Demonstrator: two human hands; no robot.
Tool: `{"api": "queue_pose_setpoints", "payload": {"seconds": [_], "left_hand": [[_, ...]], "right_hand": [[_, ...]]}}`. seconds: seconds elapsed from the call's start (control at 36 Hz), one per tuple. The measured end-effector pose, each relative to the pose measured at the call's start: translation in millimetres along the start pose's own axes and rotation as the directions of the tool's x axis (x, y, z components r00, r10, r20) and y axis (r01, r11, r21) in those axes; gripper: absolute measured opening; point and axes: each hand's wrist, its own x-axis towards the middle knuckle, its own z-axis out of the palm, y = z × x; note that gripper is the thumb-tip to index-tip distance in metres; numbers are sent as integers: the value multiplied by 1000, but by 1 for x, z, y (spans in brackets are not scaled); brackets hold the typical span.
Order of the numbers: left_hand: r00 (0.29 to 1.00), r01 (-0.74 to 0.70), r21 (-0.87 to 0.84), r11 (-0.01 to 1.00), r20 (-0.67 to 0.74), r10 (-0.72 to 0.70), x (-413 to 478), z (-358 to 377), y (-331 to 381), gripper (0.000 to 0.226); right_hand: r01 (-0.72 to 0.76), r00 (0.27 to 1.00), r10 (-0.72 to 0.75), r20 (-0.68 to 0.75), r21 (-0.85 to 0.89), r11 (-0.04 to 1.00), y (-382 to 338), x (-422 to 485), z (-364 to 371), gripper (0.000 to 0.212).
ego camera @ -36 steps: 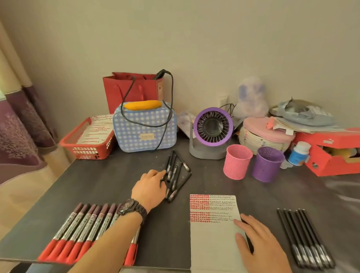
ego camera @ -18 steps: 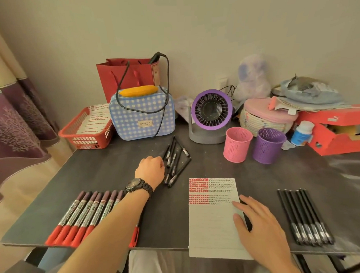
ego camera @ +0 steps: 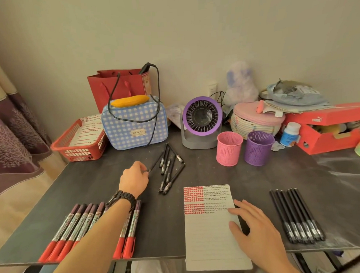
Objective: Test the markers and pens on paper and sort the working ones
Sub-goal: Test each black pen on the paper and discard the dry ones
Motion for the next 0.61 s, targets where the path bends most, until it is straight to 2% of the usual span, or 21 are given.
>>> {"api": "queue_pose_setpoints", "payload": {"seconds": [0.11,0.28,0.36,0.44,0.53,0.56,0.61], "left_hand": [[996,25,-276,961,-72,-47,-8,-6,1,22],[997,-82,-571,817,-49,66,-65,-8,31,21],[985,-133,-665,734,-10,169,-104,-1,43,26],[941,-206,-663,720,69,332,-145,8,50,26],[890,-243,-644,725,148,430,-178,18,54,22],[878,-260,-622,739,166,449,-186,24,55,23],[850,-330,-563,758,172,498,-196,29,57,24]], "right_hand": [[4,1000,-4,-10,-3,1000,-1,0,1,29],[-21,1000,21,-18,17,1000,-2,-1,-1,28],[-64,996,75,-41,225,972,-5,0,-10,25],[-125,985,169,-26,561,818,-13,-5,-26,31],[-118,991,118,56,775,621,-26,-18,-37,54],[-131,991,89,98,815,565,-30,-24,-38,55],[-153,988,75,133,859,489,-41,-31,-37,40]]}}
